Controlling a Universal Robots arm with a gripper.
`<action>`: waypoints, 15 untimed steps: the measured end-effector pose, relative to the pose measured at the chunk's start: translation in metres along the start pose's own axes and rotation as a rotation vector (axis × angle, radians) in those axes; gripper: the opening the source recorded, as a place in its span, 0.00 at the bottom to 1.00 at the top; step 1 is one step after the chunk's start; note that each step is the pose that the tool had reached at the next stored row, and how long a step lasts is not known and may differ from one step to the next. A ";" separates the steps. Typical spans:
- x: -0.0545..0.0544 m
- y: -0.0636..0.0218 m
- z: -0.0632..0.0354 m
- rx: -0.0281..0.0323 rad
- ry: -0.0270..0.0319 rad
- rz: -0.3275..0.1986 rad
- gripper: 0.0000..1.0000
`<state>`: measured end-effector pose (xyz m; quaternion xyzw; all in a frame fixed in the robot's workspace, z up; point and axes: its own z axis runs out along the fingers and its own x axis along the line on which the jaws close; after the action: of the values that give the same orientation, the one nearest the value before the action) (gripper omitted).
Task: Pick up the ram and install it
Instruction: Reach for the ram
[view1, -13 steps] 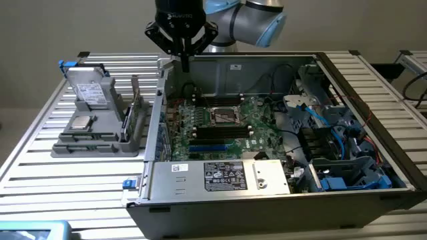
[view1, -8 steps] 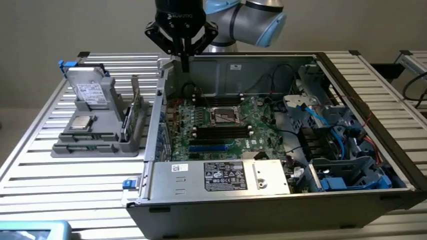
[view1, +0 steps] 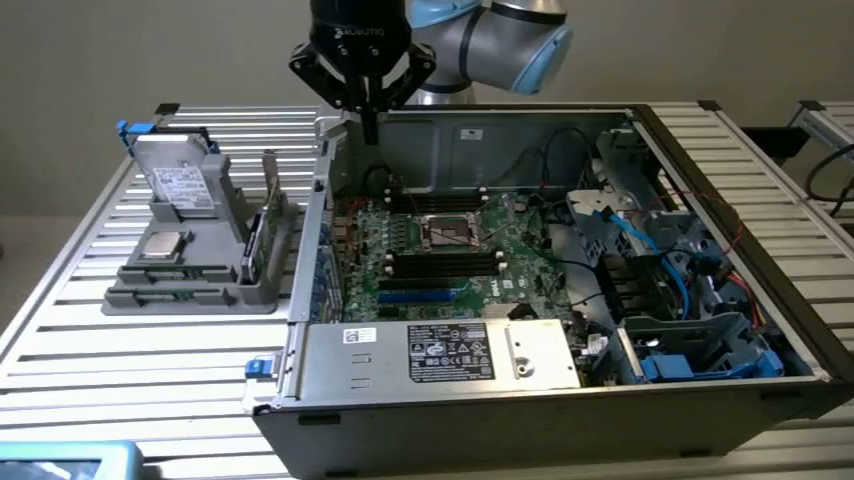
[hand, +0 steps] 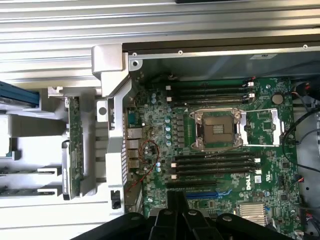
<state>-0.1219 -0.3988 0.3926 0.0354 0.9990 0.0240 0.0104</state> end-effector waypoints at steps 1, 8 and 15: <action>0.001 -0.0007 -0.0002 0.0002 0.0002 0.000 0.11; 0.016 -0.0160 -0.0011 0.0000 0.0001 0.000 0.11; 0.047 -0.0212 -0.0016 0.0000 0.0001 0.000 0.11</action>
<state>-0.1705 -0.4166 0.3922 0.0354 0.9990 0.0240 0.0103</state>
